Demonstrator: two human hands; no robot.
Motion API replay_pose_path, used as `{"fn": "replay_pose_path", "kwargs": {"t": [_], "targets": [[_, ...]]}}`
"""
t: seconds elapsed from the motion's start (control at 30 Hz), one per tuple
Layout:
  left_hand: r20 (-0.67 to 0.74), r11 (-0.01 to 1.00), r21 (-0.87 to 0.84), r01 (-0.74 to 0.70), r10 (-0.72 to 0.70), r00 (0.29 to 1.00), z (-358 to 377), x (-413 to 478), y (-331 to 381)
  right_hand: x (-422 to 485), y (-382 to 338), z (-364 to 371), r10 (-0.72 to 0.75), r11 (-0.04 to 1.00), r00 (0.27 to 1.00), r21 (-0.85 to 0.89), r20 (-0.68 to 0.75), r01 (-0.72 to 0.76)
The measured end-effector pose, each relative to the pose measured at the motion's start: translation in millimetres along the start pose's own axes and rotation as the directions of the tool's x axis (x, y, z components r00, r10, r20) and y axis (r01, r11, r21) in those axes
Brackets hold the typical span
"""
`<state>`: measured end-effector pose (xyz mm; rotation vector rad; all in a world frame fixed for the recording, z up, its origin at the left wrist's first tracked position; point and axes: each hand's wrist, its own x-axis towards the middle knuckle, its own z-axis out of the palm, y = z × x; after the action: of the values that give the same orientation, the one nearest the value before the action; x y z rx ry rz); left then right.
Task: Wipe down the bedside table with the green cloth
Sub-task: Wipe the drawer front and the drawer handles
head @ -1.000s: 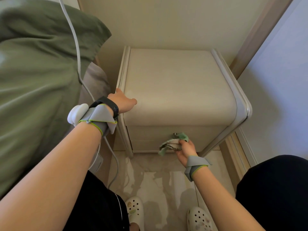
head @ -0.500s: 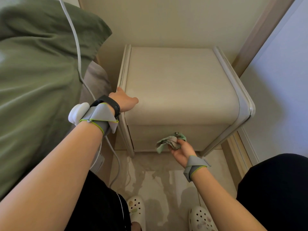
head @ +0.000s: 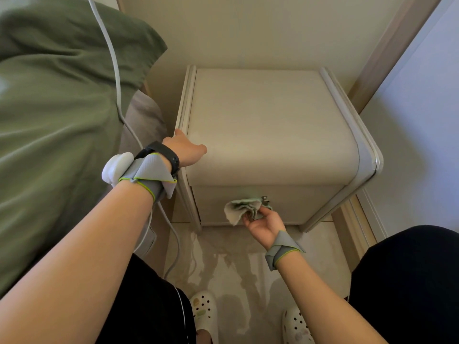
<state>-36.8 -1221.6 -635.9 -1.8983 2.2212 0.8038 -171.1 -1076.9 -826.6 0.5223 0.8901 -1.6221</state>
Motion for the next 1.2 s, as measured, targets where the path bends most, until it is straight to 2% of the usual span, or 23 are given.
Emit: {"fn": "replay_pose_path", "kwargs": {"t": [0.1,0.13,0.17,0.2,0.23,0.27,0.33,0.4,0.43,0.47,0.5,0.57,0.6,0.63,0.7,0.77,0.8,0.9,0.93,1.03,1.07,1.1,1.2], "targets": [[0.007,1.0,-0.003,0.001,-0.001,1.0,-0.4,1.1,-2.1,-0.8,-6.6,3.1,-0.103,0.994,0.989,0.013,-0.109,0.105],[0.009,1.0,-0.007,0.001,-0.001,1.0,-0.6,1.3,-2.6,1.0,-5.2,1.0,-0.222,0.973,0.964,-0.091,-0.148,0.21],[0.01,1.0,-0.011,-0.002,0.002,1.0,-0.4,1.1,-1.8,2.0,-4.3,-2.7,-0.412,0.887,0.893,-0.301,-0.18,0.349],[0.008,1.0,-0.015,-0.003,0.003,1.0,-0.5,1.1,-1.5,3.1,-2.0,-7.5,-0.623,0.689,0.769,-0.564,-0.141,0.455],[0.008,1.0,-0.018,-0.004,0.004,1.0,-0.5,0.9,-0.9,2.3,1.2,-13.1,-0.763,0.43,0.646,-0.747,-0.001,0.507],[0.008,1.0,-0.016,-0.004,0.004,1.0,-0.4,0.6,-0.3,0.2,5.0,-17.4,-0.812,0.213,0.566,-0.83,0.142,0.515],[0.004,1.0,-0.011,-0.004,0.004,1.0,-0.5,0.4,0.2,-6.0,10.5,-22.9,-0.807,-0.049,0.494,-0.87,0.324,0.49],[0.002,1.0,-0.008,-0.005,0.005,1.0,-0.6,-0.1,0.0,-8.9,12.7,-28.4,-0.712,-0.292,0.469,-0.828,0.522,0.478],[0.002,1.0,-0.007,-0.006,0.006,1.0,-0.8,-0.6,-0.6,-8.8,14.1,-31.5,-0.647,-0.395,0.457,-0.781,0.61,0.484],[0.002,1.0,-0.005,-0.009,0.009,1.0,-1.0,-0.9,-0.3,-6.8,11.8,-33.6,-0.621,-0.444,0.441,-0.755,0.648,0.483],[0.002,1.0,-0.001,-0.01,0.01,1.0,-0.9,-1.4,-0.9,-5.0,7.8,-34.1,-0.655,-0.428,0.426,-0.771,0.624,0.472],[0.001,1.0,-0.001,-0.012,0.012,1.0,-0.7,-0.8,-1.5,-5.0,-3.2,-33.0,-0.776,-0.299,0.408,-0.849,0.482,0.435],[0.0,1.0,0.0,-0.012,0.012,1.0,-0.5,-0.6,-1.0,-5.8,-6.0,-33.5,-0.776,-0.292,0.422,-0.859,0.469,0.42],[0.001,1.0,0.002,-0.012,0.012,1.0,-0.4,-0.3,0.0,-6.9,-5.7,-33.7,-0.728,-0.349,0.442,-0.839,0.524,0.418],[0.005,1.0,0.002,-0.012,0.012,1.0,-0.5,-0.5,1.1,-8.2,0.4,-34.6,-0.561,-0.532,0.465,-0.729,0.685,0.432],[0.01,1.0,0.005,-0.013,0.012,1.0,-1.1,-0.9,-0.4,-6.9,3.6,-35.3,-0.448,-0.653,0.448,-0.625,0.774,0.427],[0.013,1.0,0.008,-0.012,0.012,1.0,-1.1,-0.7,-1.8,-4.9,2.2,-34.8,-0.464,-0.642,0.447,-0.638,0.765,0.425],[0.016,1.0,0.008,-0.01,0.009,1.0,-0.1,0.8,-3.9,-3.2,-8.0,-32.8,-0.684,-0.414,0.475,-0.831,0.553,0.371],[0.012,1.0,0.007,-0.013,0.012,1.0,0.2,1.0,-2.7,-3.7,-9.1,-33.3,-0.695,-0.408,0.47,-0.837,0.544,0.364],[0.006,1.0,-0.002,-0.016,0.016,1.0,-0.4,0.5,0.3,-4.1,-4.0,-35.5,-0.479,-0.656,0.465,-0.656,0.744,0.374],[0.007,1.0,-0.002,-0.015,0.015,1.0,-0.6,0.7,-0.2,-2.5,-5.5,-36.1,-0.429,-0.702,0.465,-0.61,0.774,0.367],[0.013,1.0,0.001,-0.013,0.013,1.0,-0.7,1.2,-1.6,-1.5,-8.2,-35.1,-0.431,-0.696,0.481,-0.62,0.764,0.361],[0.023,1.0,0.004,-0.008,0.008,1.0,0.1,2.7,-5.9,-1.8,-16.6,-31.1,-0.623,-0.522,0.485,-0.788,0.614,0.328]]}}
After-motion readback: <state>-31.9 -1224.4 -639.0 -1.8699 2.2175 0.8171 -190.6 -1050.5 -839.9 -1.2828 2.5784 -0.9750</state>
